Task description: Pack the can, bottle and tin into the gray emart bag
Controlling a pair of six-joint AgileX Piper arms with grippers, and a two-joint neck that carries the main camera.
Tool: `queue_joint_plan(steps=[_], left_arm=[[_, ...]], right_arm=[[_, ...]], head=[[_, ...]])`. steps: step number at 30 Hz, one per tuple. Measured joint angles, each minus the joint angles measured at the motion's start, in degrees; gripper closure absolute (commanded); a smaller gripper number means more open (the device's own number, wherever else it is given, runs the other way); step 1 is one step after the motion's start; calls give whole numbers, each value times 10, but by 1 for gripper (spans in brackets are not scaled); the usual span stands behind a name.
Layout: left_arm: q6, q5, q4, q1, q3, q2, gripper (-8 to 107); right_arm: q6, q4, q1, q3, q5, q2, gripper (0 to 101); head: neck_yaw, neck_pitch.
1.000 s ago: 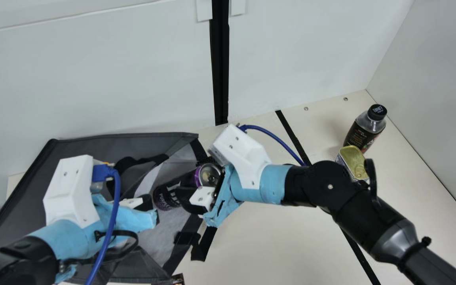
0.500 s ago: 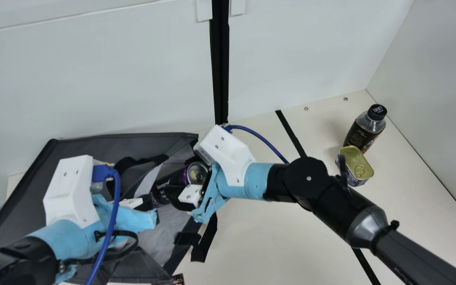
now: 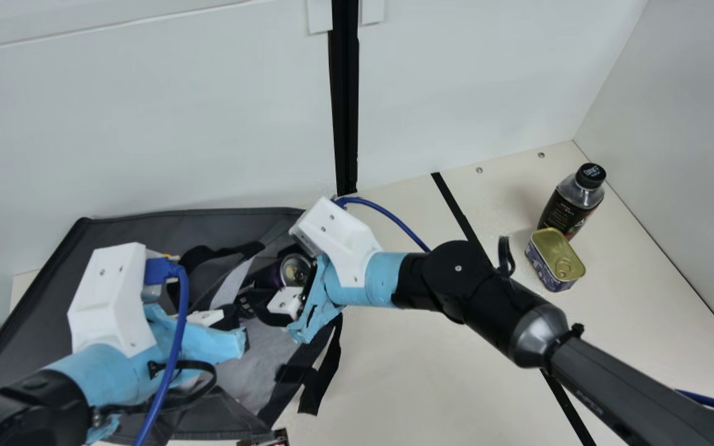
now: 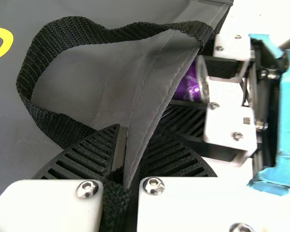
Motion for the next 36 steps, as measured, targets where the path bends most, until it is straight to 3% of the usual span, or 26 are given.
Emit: queue_joint_plan(steps=[16,36], left_arm=[[0,0,0,0,0,0,89],[0,0,0,0,0,0,89]], right_arm=[[-44,46,27,-19,-10,53,101],[-55,45,19,-35,7,71,35]], head=[[0,0],[0,0]])
